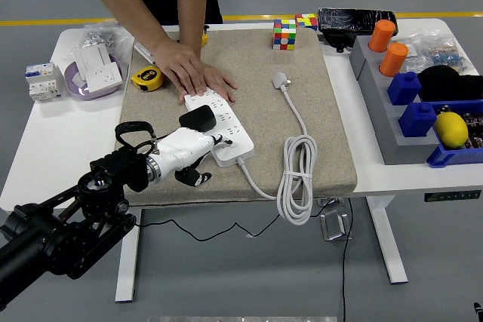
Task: Pick up the plug,place it near the board,insert it into the board,press the button
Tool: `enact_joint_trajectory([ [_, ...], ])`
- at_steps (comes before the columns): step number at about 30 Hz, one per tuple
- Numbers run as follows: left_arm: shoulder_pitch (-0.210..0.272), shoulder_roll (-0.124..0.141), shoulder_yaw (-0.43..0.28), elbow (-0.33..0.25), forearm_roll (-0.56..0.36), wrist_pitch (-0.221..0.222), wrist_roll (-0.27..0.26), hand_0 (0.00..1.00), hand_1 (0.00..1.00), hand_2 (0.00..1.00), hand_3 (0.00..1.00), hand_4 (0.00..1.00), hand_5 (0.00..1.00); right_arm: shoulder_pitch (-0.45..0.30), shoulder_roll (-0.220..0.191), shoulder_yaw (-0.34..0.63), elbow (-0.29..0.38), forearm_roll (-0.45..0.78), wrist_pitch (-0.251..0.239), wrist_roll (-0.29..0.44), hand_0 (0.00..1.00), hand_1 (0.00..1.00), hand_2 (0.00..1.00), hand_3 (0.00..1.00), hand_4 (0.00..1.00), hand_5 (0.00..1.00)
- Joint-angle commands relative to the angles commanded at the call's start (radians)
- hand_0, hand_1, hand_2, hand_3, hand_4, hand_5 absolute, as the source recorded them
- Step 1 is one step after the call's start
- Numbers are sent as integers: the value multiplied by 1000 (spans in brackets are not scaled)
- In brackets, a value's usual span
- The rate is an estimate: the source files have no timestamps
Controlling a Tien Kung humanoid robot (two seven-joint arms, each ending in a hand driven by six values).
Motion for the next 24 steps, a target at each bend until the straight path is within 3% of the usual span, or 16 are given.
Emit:
enact_joint_trajectory([
  [24, -8, -6, 15, 18, 0, 3, -4, 132, 30, 144, 882, 711, 2, -1, 0, -3, -1, 2, -1, 0, 943, 872, 811, 808, 998, 998],
])
